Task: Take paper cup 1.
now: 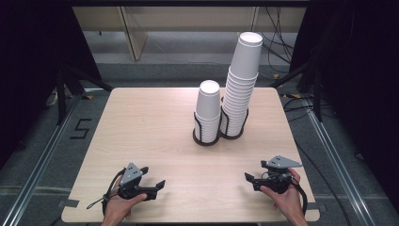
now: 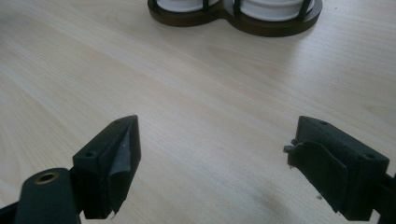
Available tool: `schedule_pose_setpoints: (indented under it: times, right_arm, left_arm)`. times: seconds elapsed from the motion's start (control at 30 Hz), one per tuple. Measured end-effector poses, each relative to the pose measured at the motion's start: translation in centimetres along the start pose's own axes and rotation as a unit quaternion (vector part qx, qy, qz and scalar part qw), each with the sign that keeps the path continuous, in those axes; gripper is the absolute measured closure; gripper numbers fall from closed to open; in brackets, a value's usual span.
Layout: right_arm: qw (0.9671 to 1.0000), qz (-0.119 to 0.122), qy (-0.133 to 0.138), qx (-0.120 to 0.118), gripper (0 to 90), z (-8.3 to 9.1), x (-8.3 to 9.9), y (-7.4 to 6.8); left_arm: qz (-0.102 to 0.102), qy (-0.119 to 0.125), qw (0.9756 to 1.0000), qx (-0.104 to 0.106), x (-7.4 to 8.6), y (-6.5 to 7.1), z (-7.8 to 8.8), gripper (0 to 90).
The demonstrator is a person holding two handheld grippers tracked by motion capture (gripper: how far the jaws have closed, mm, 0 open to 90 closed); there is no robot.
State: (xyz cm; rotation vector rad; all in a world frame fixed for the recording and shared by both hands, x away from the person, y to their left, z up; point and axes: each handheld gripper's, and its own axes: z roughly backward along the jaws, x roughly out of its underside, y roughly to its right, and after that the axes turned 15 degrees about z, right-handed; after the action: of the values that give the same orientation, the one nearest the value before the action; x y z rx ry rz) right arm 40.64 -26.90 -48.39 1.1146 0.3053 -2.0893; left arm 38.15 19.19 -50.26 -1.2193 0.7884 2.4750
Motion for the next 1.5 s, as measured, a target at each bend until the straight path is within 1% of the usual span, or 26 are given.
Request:
schedule_pose_setpoints:
  times: [0.07,0.17,0.23,0.27,0.3,0.33,0.37,0.4,0.43,0.5,0.57,0.6,0.63,0.77,0.8,0.83,0.87,0.9,0.93,0.97,1.0,1.07,1.1,1.17,1.4,1.5]
  right_arm:
    - [1.0,0.0,0.002,-0.003,16.4,0.1,0.0,0.0]
    - [1.0,0.0,0.008,-0.004,16.4,0.1,0.0,0.0]
    - [0.9999,-0.004,0.012,-0.006,16.4,0.2,-0.1,0.1]
    - [0.9996,-0.016,0.021,-0.009,16.3,0.2,-0.2,0.0]
    - [0.9998,-0.014,0.016,-0.006,16.2,0.3,-0.3,0.1]
    - [0.9997,-0.016,0.018,-0.009,16.1,0.4,-0.5,0.0]
    - [0.9996,-0.01,0.028,-0.005,16.2,0.5,-0.7,0.1]
    - [0.9996,-0.004,0.027,0.003,16.2,0.7,-1.0,0.1]
    - [0.9994,-0.015,0.032,-0.002,16.2,0.8,-1.2,-0.1]
    - [0.9995,0.004,0.033,-0.001,16.2,1.0,-1.8,0.1]
    - [0.9994,-0.008,0.033,-0.009,16.0,1.2,-2.5,-0.3]
    - [0.9995,-0.009,0.029,-0.01,16.0,1.4,-2.8,-0.3]
    - [0.9992,-0.005,0.039,-0.01,16.1,1.3,-3.1,-0.3]
    - [0.9991,0.009,0.041,-0.001,16.1,1.6,-4.7,-0.2]
    - [0.9988,0.009,0.048,-0.001,16.1,1.6,-5.1,-0.2]
    - [0.9987,-0.001,0.05,0.004,16.0,1.7,-5.5,-0.4]
    - [0.9987,0.011,0.049,0.008,16.0,1.8,-5.9,-0.2]
    - [0.9988,0.003,0.048,0.006,16.0,1.9,-6.4,-0.4]
    - [0.9982,0.006,0.058,0.01,16.1,1.8,-6.9,-0.4]
    - [0.9985,0.007,0.053,0.012,16.0,1.9,-7.5,-0.5]
    - [0.9979,0.02,0.06,0.011,16.1,1.9,-8.0,-0.4]
    - [0.9977,0.027,0.061,0.008,16.1,2.0,-9.1,-0.6]
    - [0.9976,0.022,0.065,0.005,16.1,2.0,-9.7,-0.8]
    - [0.9968,0.033,0.072,0.009,16.1,2.1,-10.9,-0.9]
    - [0.9942,0.051,0.095,0.001,16.1,0.8,-14.8,-1.1]
    - [0.9927,0.054,0.108,0.006,16.1,0.0,-16.4,-1.3]
  left_arm:
    - [-0.003,-0.002,1.0,-0.007,-0.1,0.0,0.1,14.7]
    - [0.001,0.001,1.0,-0.006,-0.1,-0.1,-0.2,14.7]
    - [0.001,0.002,1.0,-0.005,-0.2,-0.1,-0.3,14.7]
    - [0.001,0.002,1.0,-0.005,-0.2,-0.1,-0.4,14.7]
    - [0.001,0.001,1.0,-0.007,-0.2,0.0,-0.4,14.7]
    - [0.001,0.0,1.0,-0.007,-0.2,0.0,-0.4,14.7]
    - [0.001,0.0,1.0,-0.007,-0.2,0.0,-0.4,14.7]
    - [0.001,0.0,1.0,-0.007,-0.2,0.0,-0.4,14.7]
    - [0.0,-0.001,1.0,-0.008,-0.2,0.0,-0.4,14.7]
    - [0.001,0.003,1.0,-0.004,-0.1,0.0,-0.4,14.7]
    - [0.002,0.004,1.0,-0.003,-0.2,0.1,-0.4,14.7]
    - [0.002,0.005,1.0,-0.003,-0.2,0.1,-0.4,14.7]
    - [-0.003,0.002,1.0,-0.006,-0.3,0.1,-0.3,14.7]
    - [-0.005,0.003,1.0,-0.008,-0.4,0.2,-0.2,14.7]
    - [-0.006,0.004,1.0,-0.006,-0.4,0.2,-0.3,14.7]
    - [-0.004,0.007,1.0,-0.002,-0.5,0.2,-0.3,14.7]
    - [-0.007,0.007,0.9999,-0.005,-0.5,0.3,-0.2,14.7]
    - [-0.01,0.008,0.9999,-0.003,-0.5,0.4,-0.2,14.7]
    - [-0.014,0.007,0.9999,-0.006,-0.6,0.4,-0.2,14.7]
    - [-0.016,0.006,0.9998,-0.009,-0.6,0.5,-0.1,14.7]
    - [-0.017,0.008,0.9998,-0.004,-0.6,0.5,-0.1,14.7]
    - [-0.016,0.007,0.9998,-0.007,-0.6,0.7,0.0,14.7]
    - [-0.018,0.006,0.9998,-0.008,-0.7,0.7,0.1,14.7]
    - [-0.017,0.004,0.9998,-0.006,-0.6,0.8,0.0,14.7]
    - [-0.024,-0.003,0.9997,-0.005,-0.4,0.8,-0.2,14.7]
    - [-0.024,-0.006,0.9996,-0.01,-0.4,0.7,-0.3,14.7]
